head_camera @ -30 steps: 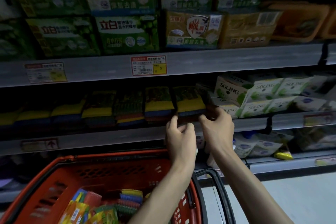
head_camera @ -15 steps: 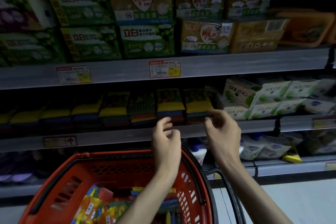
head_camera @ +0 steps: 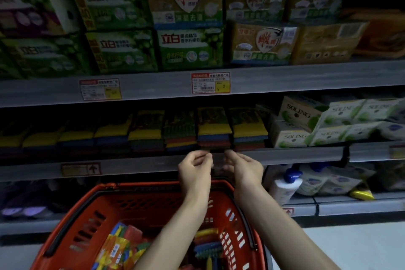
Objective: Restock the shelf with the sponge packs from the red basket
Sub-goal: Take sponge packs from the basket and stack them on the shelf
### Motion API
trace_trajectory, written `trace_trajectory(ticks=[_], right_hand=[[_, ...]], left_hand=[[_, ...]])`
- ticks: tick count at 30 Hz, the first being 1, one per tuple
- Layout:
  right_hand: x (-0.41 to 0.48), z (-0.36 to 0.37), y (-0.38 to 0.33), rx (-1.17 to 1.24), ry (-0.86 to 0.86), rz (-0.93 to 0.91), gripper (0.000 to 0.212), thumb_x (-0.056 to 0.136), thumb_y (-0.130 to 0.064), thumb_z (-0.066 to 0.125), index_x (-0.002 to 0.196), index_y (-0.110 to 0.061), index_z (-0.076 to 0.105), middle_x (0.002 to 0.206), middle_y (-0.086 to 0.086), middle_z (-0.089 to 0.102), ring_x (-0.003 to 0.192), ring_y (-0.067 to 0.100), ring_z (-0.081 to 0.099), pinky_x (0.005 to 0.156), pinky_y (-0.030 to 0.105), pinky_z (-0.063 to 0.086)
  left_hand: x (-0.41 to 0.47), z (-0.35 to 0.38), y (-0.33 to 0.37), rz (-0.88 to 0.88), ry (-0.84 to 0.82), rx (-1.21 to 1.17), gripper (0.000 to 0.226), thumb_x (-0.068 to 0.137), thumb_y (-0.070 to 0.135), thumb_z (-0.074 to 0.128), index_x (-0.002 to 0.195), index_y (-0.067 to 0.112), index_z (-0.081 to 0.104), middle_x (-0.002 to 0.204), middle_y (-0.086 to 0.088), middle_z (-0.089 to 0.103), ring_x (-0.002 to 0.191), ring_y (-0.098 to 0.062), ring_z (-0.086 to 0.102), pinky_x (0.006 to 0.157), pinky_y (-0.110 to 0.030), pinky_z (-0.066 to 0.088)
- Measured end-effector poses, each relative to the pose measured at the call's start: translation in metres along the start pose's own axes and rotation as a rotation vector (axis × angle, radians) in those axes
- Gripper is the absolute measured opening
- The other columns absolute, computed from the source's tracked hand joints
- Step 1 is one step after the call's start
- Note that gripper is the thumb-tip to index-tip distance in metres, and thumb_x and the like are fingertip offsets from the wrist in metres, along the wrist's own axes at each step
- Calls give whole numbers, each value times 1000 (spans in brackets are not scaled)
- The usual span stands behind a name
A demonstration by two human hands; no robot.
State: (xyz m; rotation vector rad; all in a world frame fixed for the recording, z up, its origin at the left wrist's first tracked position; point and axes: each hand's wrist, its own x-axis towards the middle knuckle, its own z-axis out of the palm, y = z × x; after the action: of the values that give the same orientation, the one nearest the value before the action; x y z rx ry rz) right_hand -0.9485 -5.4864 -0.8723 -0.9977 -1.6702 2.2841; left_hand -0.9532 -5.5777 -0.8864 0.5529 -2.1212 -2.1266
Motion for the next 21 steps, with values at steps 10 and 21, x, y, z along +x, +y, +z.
trace_trajectory(ticks=[10, 21], right_hand=[[11, 11, -1, 138, 81, 84, 18, 95, -10, 71, 77, -7, 69, 82, 10, 76, 62, 17, 64, 58, 27, 50], [10, 15, -1, 181, 90, 87, 15, 94, -12, 71, 80, -10, 67, 80, 8, 74, 73, 21, 69, 60, 30, 51]], left_hand=[[13, 8, -3, -74, 31, -62, 12, 95, 17, 71, 105, 10, 75, 83, -2, 78, 81, -11, 74, 79, -30, 59], [17, 10, -3, -137, 34, -137, 10, 96, 19, 69, 100, 11, 74, 83, -1, 78, 81, -11, 76, 84, -35, 60]])
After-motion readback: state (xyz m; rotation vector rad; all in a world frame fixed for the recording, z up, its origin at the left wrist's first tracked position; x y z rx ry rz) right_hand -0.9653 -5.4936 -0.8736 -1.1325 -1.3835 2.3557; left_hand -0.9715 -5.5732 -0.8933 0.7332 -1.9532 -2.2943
